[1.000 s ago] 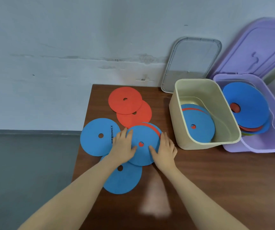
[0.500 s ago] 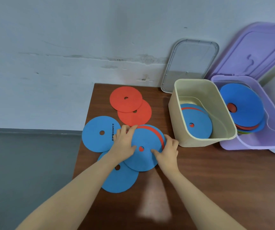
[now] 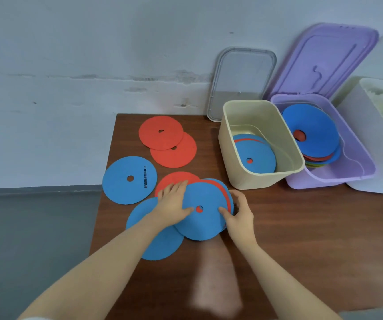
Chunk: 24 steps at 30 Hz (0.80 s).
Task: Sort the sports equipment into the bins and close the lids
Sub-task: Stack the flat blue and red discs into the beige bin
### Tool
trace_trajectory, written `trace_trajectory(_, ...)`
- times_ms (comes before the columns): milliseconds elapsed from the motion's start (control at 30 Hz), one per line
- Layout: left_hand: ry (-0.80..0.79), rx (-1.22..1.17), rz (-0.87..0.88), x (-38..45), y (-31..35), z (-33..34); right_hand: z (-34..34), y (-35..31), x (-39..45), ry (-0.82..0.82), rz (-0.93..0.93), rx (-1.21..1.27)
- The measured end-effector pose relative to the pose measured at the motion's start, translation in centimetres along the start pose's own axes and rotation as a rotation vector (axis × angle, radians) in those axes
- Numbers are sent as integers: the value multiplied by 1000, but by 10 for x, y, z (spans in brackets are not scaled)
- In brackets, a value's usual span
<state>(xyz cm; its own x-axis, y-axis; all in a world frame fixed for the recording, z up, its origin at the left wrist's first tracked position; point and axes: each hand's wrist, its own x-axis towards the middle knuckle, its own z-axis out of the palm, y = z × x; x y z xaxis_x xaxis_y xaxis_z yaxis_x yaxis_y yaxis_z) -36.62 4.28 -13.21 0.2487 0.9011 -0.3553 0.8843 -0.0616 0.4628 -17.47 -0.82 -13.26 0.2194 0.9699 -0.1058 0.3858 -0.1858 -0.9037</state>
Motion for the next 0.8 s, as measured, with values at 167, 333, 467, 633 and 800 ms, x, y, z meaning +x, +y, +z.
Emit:
trace_trajectory(167,37,0,24,-12,21,19,-23,20,-6,-5,69,-82)
trace_trajectory(333,126,161,-69,-33,28,37,-28,32,-19,17,127,-213)
trace_trajectory(467,153,174,-117,-49,34,46,-25,35,-22,37,133,-484)
trace_trajectory(633,72,76,-100,-47,45,51,-15,28,-12,-15,161,-569)
trace_trajectory(800,105,-32,-60,-39,50,54,-9,25,-10,-6,273,-483)
